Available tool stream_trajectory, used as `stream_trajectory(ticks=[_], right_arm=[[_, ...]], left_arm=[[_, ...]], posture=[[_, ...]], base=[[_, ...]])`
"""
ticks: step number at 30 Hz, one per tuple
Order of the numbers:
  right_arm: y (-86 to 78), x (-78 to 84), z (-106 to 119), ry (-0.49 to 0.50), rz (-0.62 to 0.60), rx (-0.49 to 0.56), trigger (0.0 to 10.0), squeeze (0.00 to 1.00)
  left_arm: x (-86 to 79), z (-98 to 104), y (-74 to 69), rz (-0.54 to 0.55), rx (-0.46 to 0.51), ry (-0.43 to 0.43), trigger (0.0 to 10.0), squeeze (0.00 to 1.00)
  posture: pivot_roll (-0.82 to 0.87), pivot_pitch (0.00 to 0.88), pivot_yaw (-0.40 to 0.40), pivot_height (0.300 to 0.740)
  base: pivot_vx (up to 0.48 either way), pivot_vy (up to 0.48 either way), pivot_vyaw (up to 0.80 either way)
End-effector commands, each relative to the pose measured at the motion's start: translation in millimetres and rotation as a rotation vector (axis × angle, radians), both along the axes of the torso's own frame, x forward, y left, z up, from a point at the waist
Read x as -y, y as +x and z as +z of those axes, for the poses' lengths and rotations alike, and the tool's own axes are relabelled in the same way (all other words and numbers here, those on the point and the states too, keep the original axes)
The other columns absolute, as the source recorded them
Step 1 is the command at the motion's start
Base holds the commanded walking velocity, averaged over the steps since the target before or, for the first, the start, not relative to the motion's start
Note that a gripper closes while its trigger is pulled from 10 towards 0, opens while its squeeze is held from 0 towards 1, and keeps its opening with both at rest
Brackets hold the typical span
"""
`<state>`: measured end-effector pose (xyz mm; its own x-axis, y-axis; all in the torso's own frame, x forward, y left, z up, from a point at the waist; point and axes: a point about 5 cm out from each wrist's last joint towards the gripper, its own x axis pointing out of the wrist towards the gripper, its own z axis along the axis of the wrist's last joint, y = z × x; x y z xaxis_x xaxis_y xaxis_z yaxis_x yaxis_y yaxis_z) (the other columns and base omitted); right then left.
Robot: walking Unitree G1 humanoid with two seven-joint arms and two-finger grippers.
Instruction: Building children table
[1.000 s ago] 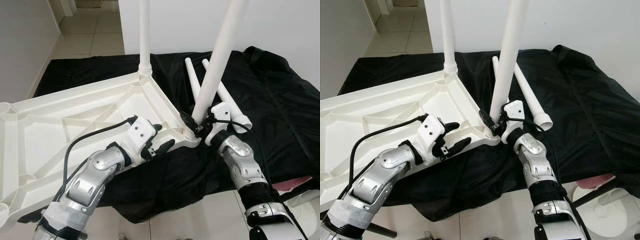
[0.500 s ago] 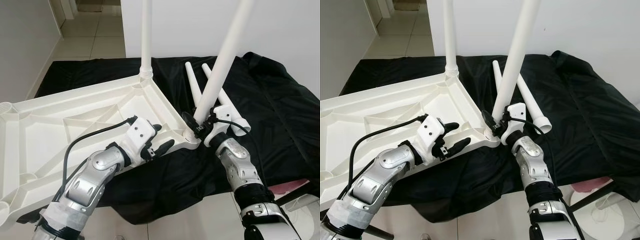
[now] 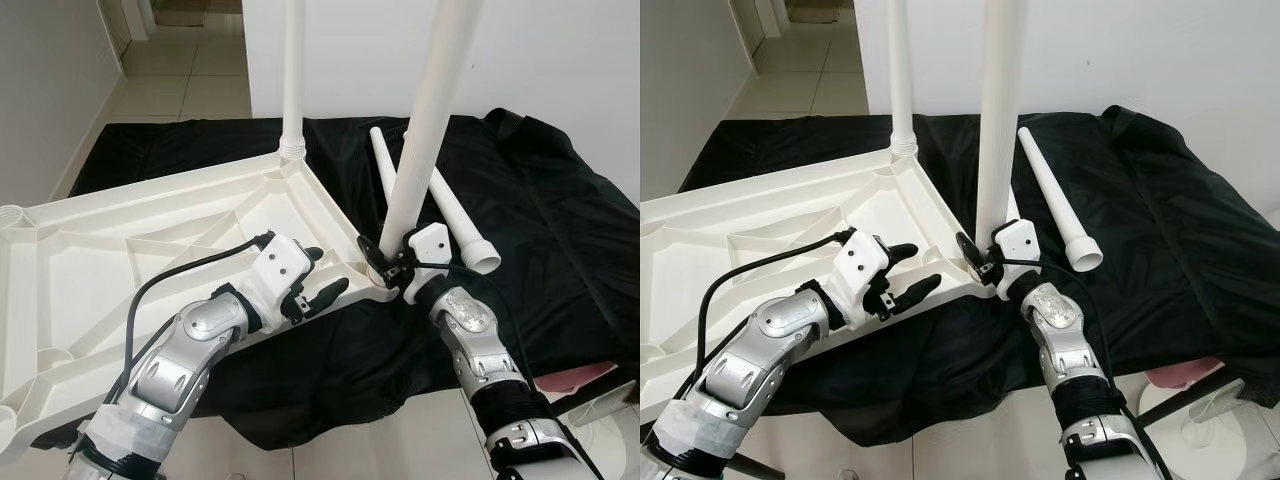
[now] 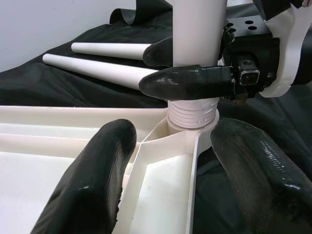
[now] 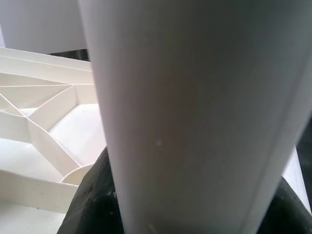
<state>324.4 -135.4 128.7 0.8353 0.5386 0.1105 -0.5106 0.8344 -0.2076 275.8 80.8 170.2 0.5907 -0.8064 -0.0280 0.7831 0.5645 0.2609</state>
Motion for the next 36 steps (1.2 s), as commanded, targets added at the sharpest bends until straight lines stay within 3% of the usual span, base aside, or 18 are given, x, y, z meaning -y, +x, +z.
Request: stream_trajectory(ticks=[1, 4, 6, 8, 9, 29, 36], right_arm=[[-16.5, 10.3, -52.4, -0.042, -0.021, -0.239, 10.0, 0.00], [-15.8, 11.8, -52.5, -0.015, -0.031, -0.245, 10.0, 0.00], [-12.9, 15.7, -53.0, 0.072, -0.067, -0.283, 10.0, 0.00], [-12.9, 15.7, -53.0, 0.072, -0.067, -0.283, 10.0, 0.00], [-10.6, 19.0, -57.3, 0.105, -0.103, -0.341, 10.0, 0.00], [-8.0, 24.0, -65.8, 0.156, -0.220, -0.403, 10.0, 0.00], [-9.5, 12.6, -63.3, 0.312, -0.359, -0.399, 10.0, 0.00]], left_arm=[[-2.5, -1.8, 0.0, -0.017, -0.003, 0.018, 10.0, 0.00], [-2.5, -1.8, 0.0, -0.016, -0.002, 0.019, 10.0, 0.00], [-2.7, -1.5, 0.2, -0.017, -0.001, 0.019, 10.0, 0.00], [-2.7, -1.5, 0.2, -0.017, -0.001, 0.019, 10.0, 0.00], [-2.8, -1.5, 0.1, -0.017, 0.000, 0.020, 10.0, 0.00], [-6.3, -2.6, -1.9, -0.016, -0.004, 0.029, 10.0, 0.00], [-7.6, -2.1, -2.0, -0.008, -0.002, 0.029, 10.0, 0.00]], posture=[[-0.01, 0.039, -0.013, 0.740], [-0.01, 0.039, -0.013, 0.740], [-0.01, 0.039, -0.011, 0.740], [-0.01, 0.039, -0.011, 0.740], [-0.01, 0.041, -0.009, 0.740], [-0.01, 0.050, -0.009, 0.740], [0.00, 0.053, -0.011, 0.740]], base=[[0.000, 0.000, 0.00], [0.000, 0.000, 0.00], [0.000, 0.000, 0.00], [0.000, 0.000, 0.00], [0.000, 0.000, 0.00], [0.000, 0.000, 0.00], [0.000, 0.000, 0.00]])
